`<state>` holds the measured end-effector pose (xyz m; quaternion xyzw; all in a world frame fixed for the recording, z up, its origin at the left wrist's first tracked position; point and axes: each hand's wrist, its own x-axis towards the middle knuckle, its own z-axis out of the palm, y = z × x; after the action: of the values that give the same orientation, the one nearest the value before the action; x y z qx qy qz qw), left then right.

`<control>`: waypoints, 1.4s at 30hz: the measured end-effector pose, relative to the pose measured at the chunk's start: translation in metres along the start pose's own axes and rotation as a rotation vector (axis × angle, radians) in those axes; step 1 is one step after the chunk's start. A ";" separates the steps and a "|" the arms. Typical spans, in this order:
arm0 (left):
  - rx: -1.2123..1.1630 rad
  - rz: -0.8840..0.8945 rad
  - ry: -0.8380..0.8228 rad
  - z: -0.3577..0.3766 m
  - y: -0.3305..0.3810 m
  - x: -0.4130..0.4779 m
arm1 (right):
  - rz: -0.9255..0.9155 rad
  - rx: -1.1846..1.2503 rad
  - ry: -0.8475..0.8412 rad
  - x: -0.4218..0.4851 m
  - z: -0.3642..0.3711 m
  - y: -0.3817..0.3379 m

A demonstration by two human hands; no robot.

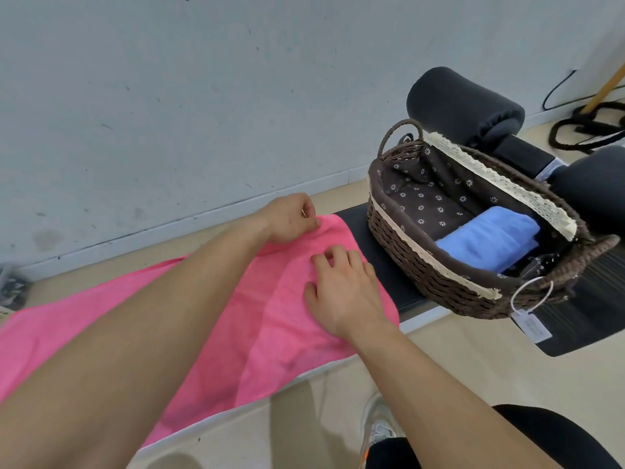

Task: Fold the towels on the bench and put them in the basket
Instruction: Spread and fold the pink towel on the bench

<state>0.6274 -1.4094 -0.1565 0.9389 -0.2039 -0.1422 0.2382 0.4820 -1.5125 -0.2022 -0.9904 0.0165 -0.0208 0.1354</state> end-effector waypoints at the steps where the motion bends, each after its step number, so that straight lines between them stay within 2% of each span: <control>1: -0.042 -0.002 -0.010 -0.001 0.001 0.001 | -0.001 0.012 -0.002 -0.001 0.001 0.001; 4: -0.233 0.033 -0.001 -0.004 0.005 0.003 | -0.008 0.025 -0.008 -0.001 0.002 0.002; 8: -0.324 0.069 0.160 0.000 0.011 0.012 | -0.023 0.022 -0.029 0.000 0.004 0.006; 13: 0.064 0.132 0.331 0.018 0.005 0.021 | -0.036 0.027 -0.014 -0.001 0.006 0.008; 16: 0.124 0.075 0.358 0.040 -0.004 0.010 | -0.040 0.040 0.023 -0.003 0.012 0.010; 18: 0.202 0.017 0.338 0.056 -0.010 0.001 | -0.058 0.027 0.001 -0.005 0.018 0.013; 21: 0.279 -0.040 0.217 0.068 -0.018 0.001 | -0.057 -0.035 -0.059 -0.008 0.023 0.021; 26: 0.284 0.062 0.086 0.063 -0.016 0.018 | -0.017 -0.049 -0.062 -0.006 0.021 0.032; 28: 0.251 0.126 0.110 0.063 -0.018 0.022 | -0.011 -0.054 -0.076 -0.005 0.020 0.033; 32: 0.237 0.120 0.357 0.057 -0.021 0.018 | -0.027 -0.048 -0.027 -0.005 0.015 0.025; 33: 0.253 0.119 0.367 0.058 -0.023 0.015 | -0.043 -0.045 -0.014 -0.005 0.013 0.024; 38: 0.324 0.140 0.080 0.064 -0.033 0.011 | -0.046 -0.045 -0.088 -0.005 0.013 0.024; 42: 0.268 0.174 0.131 0.061 -0.032 0.011 | -0.040 -0.024 -0.058 -0.004 0.008 0.018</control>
<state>0.6243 -1.4125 -0.2263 0.9483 -0.2857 -0.0311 0.1349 0.4782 -1.5281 -0.2146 -0.9923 -0.0071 0.0056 0.1235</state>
